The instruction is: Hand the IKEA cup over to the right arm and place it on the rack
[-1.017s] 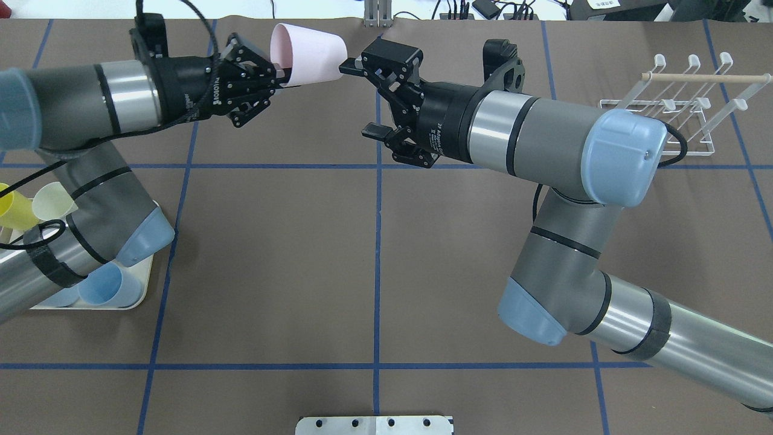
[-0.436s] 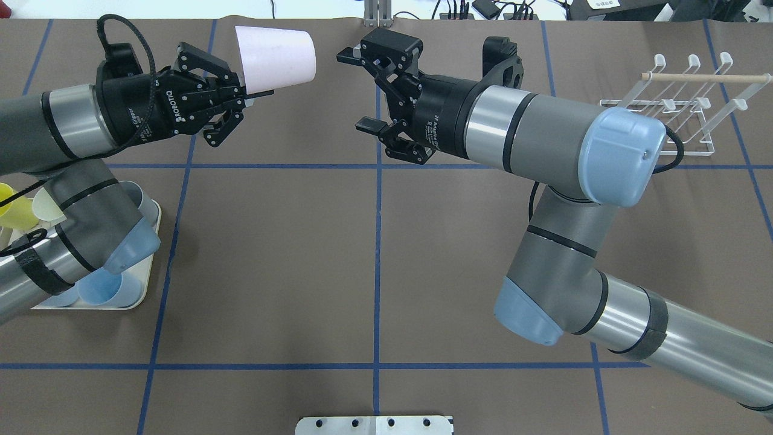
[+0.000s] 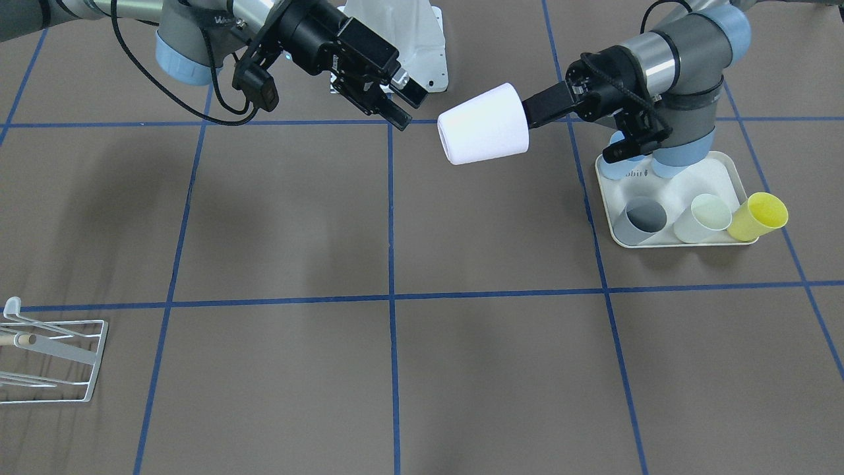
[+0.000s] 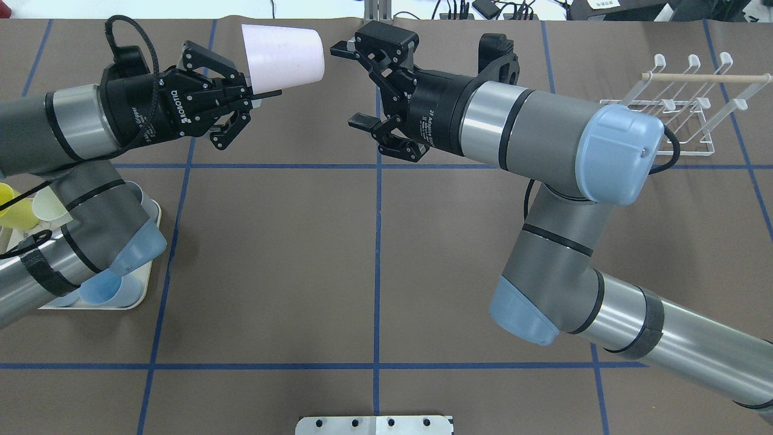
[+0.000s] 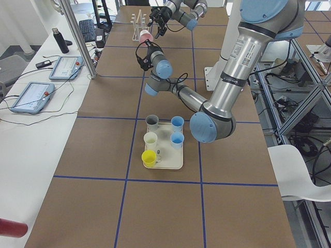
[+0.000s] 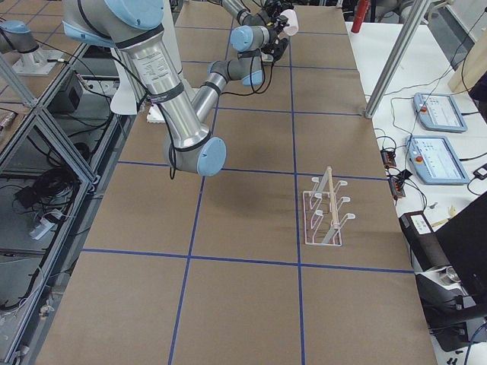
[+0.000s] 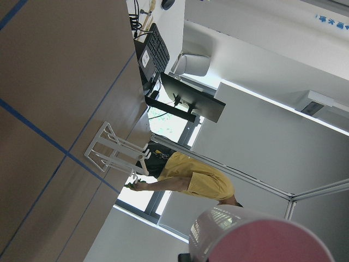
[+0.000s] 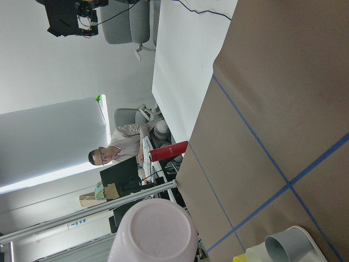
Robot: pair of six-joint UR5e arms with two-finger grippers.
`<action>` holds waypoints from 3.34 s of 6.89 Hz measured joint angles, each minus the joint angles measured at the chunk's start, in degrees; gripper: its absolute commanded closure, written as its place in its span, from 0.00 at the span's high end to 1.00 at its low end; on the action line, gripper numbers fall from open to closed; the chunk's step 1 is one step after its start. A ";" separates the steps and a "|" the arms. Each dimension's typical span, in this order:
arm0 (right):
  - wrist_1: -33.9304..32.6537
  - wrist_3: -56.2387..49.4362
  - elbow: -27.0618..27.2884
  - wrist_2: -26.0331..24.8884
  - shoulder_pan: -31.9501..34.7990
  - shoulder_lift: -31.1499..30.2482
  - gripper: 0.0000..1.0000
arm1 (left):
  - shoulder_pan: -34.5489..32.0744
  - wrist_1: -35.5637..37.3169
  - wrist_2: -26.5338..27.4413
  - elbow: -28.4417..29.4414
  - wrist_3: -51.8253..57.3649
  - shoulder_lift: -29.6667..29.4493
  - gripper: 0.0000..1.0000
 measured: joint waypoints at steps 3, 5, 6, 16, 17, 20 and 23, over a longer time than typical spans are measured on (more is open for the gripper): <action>0.00 0.10 -0.12 -0.03 0.02 0.07 0.99 | 2.44 0.38 0.00 0.02 -0.34 -1.87 0.00; 0.00 0.08 -0.16 -0.03 0.02 0.08 0.90 | 3.53 0.57 0.00 0.15 -0.30 -2.52 0.00; -0.02 0.08 -0.19 -0.23 0.02 0.06 0.82 | 3.80 0.59 0.00 0.15 -0.27 -2.57 0.00; 0.00 2.62 -0.26 -3.27 -0.04 0.11 0.00 | 4.47 0.97 0.25 0.10 -0.20 -2.97 0.99; 0.00 2.62 -0.26 -3.28 -0.06 0.11 0.00 | 4.44 1.01 0.26 0.09 -0.10 -2.90 1.00; 0.00 2.44 0.11 -3.22 0.33 -0.24 0.00 | 4.12 1.18 0.15 0.77 1.77 -2.29 1.00; 0.00 -0.38 1.30 -2.64 3.14 -4.49 0.00 | 3.63 1.34 -0.16 0.88 3.46 -1.31 1.00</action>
